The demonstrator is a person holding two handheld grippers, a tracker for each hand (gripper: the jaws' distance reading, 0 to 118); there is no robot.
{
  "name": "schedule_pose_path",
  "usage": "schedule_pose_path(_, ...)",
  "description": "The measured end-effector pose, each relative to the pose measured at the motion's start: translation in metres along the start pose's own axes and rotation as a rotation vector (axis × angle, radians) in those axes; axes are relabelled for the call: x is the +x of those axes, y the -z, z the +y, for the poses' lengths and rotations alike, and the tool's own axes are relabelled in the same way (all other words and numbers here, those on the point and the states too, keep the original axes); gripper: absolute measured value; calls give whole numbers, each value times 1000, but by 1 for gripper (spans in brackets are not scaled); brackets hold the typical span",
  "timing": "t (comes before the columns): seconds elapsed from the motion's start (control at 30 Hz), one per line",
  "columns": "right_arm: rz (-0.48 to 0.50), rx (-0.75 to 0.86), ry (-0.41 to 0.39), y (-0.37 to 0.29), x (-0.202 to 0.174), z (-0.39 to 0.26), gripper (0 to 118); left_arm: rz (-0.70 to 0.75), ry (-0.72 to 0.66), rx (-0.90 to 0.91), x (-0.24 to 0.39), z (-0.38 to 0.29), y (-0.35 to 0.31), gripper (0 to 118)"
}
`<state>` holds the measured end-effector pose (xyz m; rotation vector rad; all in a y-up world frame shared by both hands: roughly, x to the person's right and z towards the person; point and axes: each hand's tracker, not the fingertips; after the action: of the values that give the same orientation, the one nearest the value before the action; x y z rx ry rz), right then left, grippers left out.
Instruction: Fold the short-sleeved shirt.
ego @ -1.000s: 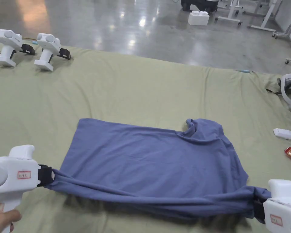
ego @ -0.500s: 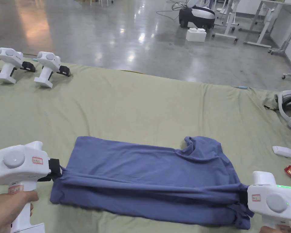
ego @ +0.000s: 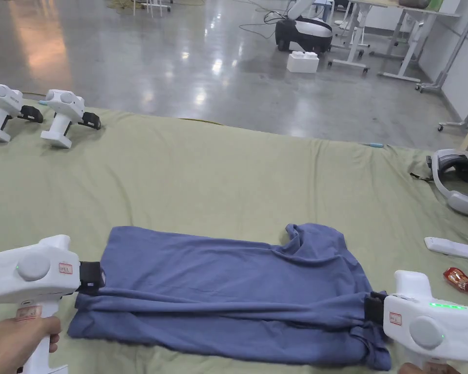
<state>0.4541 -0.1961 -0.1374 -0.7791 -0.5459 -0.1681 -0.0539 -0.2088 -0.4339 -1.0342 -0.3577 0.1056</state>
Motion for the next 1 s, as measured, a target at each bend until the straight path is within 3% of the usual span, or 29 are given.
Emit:
schedule_pose_path(0.23, 15, 266, -25, -57, -34, -9, 54, -47, 185, 243, 0, 7, -7, 66)
schedule_pose_path(0.3, 9, 349, -25, -73, -46, -15, 53, -35, 261, 337, 26, -43, -68, 66)
schedule_pose_path(0.4, 18, 455, -22, -93, -67, -24, 40, 2, 351, 491, 36, -97, -106, 65)
schedule_pose_path(0.43, 20, 480, -26, -98, -73, -26, 33, 3, 363, 532, 48, -82, -101, 64)
schedule_pose_path(0.47, 15, 509, -30, -105, -80, -29, 24, 4, 367, 567, 53, -95, -109, 60)
schedule_pose_path(0.5, -11, 529, -29, -110, -86, -31, 23, 8, 373, 595, 56, -104, -115, 51)
schedule_pose_path(0.57, -7, 591, 0, -121, -95, -36, 15, 19, 372, 646, 57, -84, -108, 17)
schedule_pose_path(0.77, 6, 647, 47, -141, -109, -44, 9, 7, 341, 747, 68, -104, -124, 2)
schedule_pose_path(1.0, -1, 656, 48, -145, -108, -48, 9, 43, 336, 720, 60, -114, -132, 2)
